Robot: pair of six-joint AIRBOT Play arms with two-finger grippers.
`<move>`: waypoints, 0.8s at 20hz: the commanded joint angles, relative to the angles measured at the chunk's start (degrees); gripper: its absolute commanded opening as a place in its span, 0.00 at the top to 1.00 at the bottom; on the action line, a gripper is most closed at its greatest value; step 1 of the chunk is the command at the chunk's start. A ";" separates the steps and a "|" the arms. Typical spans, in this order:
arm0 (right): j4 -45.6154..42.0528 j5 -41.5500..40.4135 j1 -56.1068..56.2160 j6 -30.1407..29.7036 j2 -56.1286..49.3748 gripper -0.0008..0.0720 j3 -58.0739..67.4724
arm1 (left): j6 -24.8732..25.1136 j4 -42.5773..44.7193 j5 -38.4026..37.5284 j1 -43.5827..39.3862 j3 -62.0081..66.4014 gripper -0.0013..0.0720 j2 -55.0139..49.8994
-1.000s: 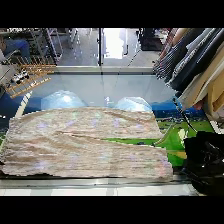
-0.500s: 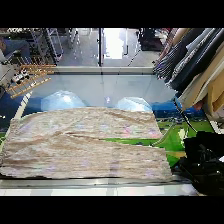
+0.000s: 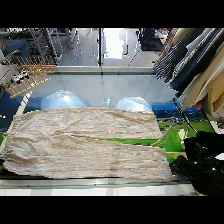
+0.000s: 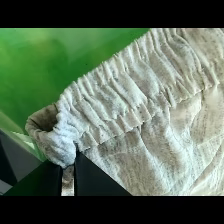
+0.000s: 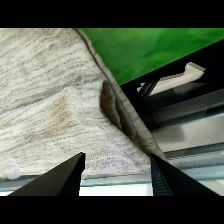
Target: Fold the clothes and pants, and hang the long-sleeved shirts on hangers.
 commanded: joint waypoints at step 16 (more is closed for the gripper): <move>0.39 5.03 9.64 -7.69 -1.77 0.53 5.75 | 1.60 -1.53 -12.26 1.66 14.99 0.96 -0.87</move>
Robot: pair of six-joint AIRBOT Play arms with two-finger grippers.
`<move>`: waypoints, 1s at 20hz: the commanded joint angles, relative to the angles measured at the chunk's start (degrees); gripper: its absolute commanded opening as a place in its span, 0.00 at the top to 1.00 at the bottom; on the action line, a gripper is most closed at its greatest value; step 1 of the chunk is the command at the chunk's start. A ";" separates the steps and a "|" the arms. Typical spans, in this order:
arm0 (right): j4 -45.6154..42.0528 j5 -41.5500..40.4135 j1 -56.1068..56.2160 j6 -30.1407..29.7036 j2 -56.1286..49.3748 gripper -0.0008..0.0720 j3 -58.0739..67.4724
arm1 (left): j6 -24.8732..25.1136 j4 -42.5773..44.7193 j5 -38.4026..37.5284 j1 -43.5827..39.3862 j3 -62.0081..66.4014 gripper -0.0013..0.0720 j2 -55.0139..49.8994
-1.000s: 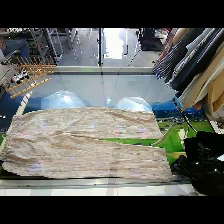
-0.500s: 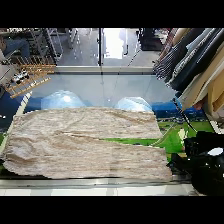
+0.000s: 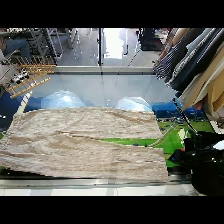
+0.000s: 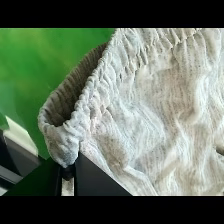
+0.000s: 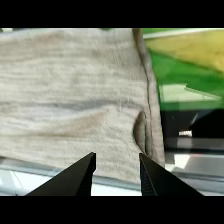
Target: Fold the clothes and pants, and hang the long-sleeved shirts on hangers.
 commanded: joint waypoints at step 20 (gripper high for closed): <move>3.37 -1.44 10.75 -8.37 -5.66 0.97 -0.92 | 0.11 -4.17 -4.02 0.85 1.09 0.96 0.09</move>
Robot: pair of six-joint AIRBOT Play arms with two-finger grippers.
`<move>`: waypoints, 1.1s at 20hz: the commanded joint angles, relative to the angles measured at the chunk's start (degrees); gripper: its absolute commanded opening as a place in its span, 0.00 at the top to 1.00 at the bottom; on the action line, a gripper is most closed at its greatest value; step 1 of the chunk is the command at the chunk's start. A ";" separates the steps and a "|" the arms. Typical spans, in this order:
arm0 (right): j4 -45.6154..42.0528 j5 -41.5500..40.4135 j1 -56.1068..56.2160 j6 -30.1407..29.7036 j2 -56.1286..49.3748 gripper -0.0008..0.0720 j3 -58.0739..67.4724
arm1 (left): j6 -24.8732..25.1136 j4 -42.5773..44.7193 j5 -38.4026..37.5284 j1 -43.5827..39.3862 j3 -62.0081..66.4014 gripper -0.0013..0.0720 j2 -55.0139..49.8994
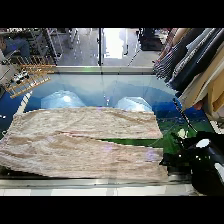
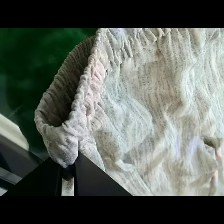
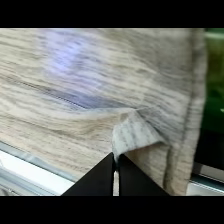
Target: Fold the clothes and pants, and hang the long-sleeved shirts on hangers.
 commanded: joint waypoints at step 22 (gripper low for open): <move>7.52 -33.59 12.15 13.46 -21.55 0.97 38.56 | -8.22 -24.57 29.99 -16.20 19.21 0.96 -10.12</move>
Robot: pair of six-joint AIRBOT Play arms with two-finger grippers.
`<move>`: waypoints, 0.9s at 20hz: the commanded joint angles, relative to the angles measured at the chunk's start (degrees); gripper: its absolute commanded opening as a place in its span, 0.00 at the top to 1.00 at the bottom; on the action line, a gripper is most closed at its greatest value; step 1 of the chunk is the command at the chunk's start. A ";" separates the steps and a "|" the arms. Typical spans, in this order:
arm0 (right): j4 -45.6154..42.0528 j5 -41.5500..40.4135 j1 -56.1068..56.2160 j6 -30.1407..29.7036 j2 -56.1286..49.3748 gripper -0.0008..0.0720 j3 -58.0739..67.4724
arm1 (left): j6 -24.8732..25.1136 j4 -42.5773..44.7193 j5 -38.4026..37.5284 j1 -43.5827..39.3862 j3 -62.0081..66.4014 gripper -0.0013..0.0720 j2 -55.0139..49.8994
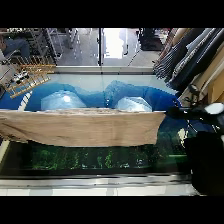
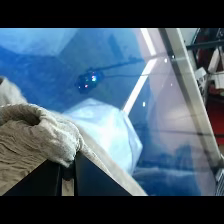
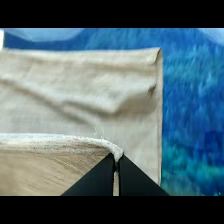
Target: Fold the clothes and pants, and hang the long-sleeved shirts on hangers.
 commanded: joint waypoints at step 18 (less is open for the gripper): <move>1.05 16.46 -3.91 8.90 -7.17 0.21 -13.18 | -2.60 23.87 -22.29 -1.09 -0.57 0.23 -5.86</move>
